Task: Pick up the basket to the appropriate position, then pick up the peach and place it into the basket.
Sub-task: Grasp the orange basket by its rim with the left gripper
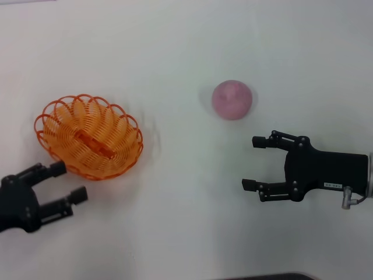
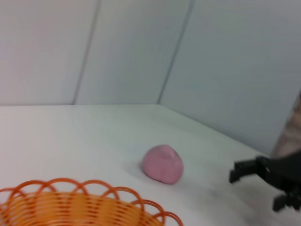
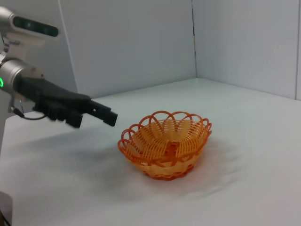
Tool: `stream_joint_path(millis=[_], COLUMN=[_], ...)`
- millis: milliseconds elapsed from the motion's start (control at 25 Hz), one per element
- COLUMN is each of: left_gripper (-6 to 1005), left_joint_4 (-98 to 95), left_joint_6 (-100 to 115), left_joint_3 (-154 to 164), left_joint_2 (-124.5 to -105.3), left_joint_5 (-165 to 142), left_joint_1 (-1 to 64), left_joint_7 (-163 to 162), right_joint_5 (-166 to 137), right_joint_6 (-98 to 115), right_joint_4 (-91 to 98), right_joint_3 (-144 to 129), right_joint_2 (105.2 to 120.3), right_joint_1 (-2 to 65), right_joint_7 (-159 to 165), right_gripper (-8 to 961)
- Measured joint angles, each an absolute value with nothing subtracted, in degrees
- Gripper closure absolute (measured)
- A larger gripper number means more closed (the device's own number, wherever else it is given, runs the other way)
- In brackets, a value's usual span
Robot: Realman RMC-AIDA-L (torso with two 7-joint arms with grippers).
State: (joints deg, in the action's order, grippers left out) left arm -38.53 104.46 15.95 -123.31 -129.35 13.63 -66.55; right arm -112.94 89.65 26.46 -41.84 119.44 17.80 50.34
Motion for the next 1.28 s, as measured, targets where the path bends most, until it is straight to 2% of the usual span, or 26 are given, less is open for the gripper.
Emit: stream_joint_path(millis=[360, 800, 1080, 1280], left_gripper=[161, 160, 161, 165], left_joint_4=[-40.96, -45.13, -48.60, -52.54], left_joint_6=[101.26, 97.06, 92.57, 88.41], left_joint_3=[15.28, 16.32, 19.42, 25.37], left_joint_2=[-121.34, -120.38, -118.96, -118.92], left_joint_5=[-128.99, -129.05, -131.01, -135.87], left_joint_1=[16.70, 19.91, 23.99, 26.91], left_joint_7=[-92.43, -100.73, -106.50, -112.72], right_joint_5=[-112.93, -112.94, -113.00, -113.03], right_joint_6=[89.68, 89.72, 89.66, 89.64], right_joint_4=[26.46, 26.46, 26.46, 26.46], right_joint_3=[-41.84, -41.84, -41.83, -41.84], right_joint_2=[119.44, 119.54, 119.53, 119.53], right_joint_1=[17.90, 18.27, 18.62, 18.72], right_joint_7=[50.58, 51.20, 51.23, 51.24], right_gripper=[-5, -5, -5, -5])
